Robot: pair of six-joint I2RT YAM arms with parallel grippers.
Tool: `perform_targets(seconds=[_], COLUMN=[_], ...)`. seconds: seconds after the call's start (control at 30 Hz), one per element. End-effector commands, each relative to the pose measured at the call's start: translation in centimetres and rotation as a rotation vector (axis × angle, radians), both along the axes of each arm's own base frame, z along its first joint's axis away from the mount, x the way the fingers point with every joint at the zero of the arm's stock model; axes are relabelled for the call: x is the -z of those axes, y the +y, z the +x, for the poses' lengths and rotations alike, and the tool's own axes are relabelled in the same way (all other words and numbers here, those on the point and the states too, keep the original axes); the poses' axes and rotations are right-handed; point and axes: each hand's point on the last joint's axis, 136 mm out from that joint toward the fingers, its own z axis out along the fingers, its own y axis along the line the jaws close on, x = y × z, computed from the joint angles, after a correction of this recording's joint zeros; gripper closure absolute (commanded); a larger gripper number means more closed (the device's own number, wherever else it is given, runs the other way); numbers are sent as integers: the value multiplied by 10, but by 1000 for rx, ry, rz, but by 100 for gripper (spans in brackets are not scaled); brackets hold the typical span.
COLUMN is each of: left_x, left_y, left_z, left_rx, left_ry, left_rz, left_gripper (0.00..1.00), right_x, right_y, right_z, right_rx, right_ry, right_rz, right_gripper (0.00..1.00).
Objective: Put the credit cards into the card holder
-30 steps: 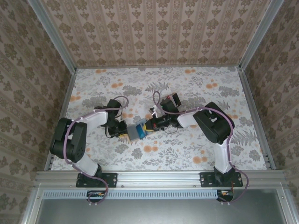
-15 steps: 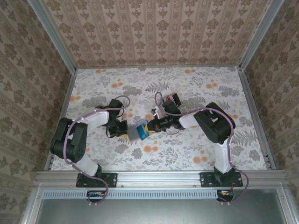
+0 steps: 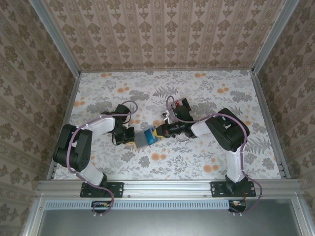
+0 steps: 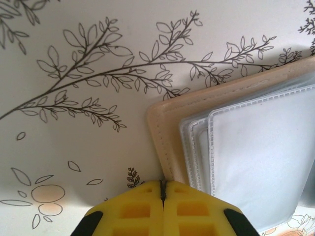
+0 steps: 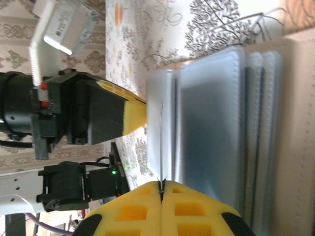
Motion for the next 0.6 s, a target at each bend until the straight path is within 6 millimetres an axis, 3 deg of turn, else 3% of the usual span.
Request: perform_targets(seconds=[0.0,0.23,0.57], left_x=[48,49,49], left_y=[17,17,16], left_z=[1,-1,1], left_rx=[24,24,27], left_ry=[-22,-18,-20], left_rz=[132,132,134], left_gripper=[100,100,100], right_x=[-9,13,12], right_y=[5,3,16], right_z=[-3,-2,-5], right_rx=[-29,-18,-53], right_ry=[-9,13,15], right_rz=[47,-8,33], right_gripper=[100,100,100])
